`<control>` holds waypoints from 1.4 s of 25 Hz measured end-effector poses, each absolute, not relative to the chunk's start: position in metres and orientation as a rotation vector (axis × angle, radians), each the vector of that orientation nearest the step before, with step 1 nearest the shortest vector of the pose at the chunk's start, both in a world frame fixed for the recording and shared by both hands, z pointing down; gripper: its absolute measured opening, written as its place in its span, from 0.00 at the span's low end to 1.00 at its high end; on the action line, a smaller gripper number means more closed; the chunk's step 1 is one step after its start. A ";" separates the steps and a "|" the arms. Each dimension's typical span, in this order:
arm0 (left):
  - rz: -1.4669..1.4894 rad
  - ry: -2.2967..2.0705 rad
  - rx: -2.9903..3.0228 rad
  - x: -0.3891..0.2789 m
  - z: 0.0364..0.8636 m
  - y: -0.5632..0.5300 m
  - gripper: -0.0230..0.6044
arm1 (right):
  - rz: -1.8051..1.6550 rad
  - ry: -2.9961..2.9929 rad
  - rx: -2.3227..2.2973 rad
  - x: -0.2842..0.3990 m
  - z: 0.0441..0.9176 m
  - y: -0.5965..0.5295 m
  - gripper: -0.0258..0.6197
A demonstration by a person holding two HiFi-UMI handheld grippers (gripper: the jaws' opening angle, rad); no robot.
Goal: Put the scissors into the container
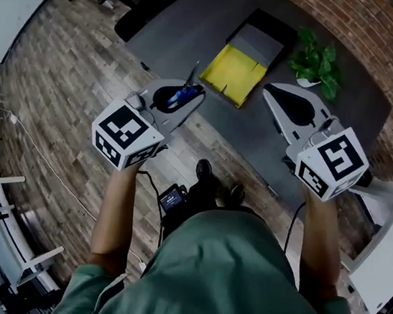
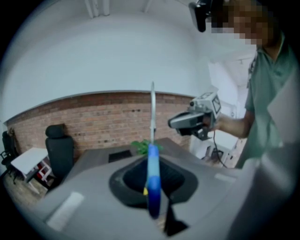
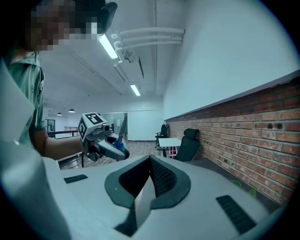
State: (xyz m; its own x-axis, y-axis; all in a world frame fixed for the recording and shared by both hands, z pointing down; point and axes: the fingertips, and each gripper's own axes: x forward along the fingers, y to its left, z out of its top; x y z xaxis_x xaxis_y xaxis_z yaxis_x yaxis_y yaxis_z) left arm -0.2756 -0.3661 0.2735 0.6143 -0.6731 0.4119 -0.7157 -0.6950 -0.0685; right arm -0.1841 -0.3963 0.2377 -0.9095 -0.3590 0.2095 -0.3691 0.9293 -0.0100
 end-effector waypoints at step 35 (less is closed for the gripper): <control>0.818 -0.796 2.626 -0.287 0.394 -0.529 0.08 | 0.301 -2.778 0.832 -0.197 0.316 -0.545 0.05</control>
State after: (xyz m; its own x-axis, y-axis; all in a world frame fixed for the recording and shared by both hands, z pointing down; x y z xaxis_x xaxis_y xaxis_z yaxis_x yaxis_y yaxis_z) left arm -0.2875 -0.5292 0.3943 0.6882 -0.4219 0.5902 -0.5788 -0.8098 0.0961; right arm -0.1965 -0.5445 0.3157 -0.8138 -0.5138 0.2716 -0.5600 0.8182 -0.1301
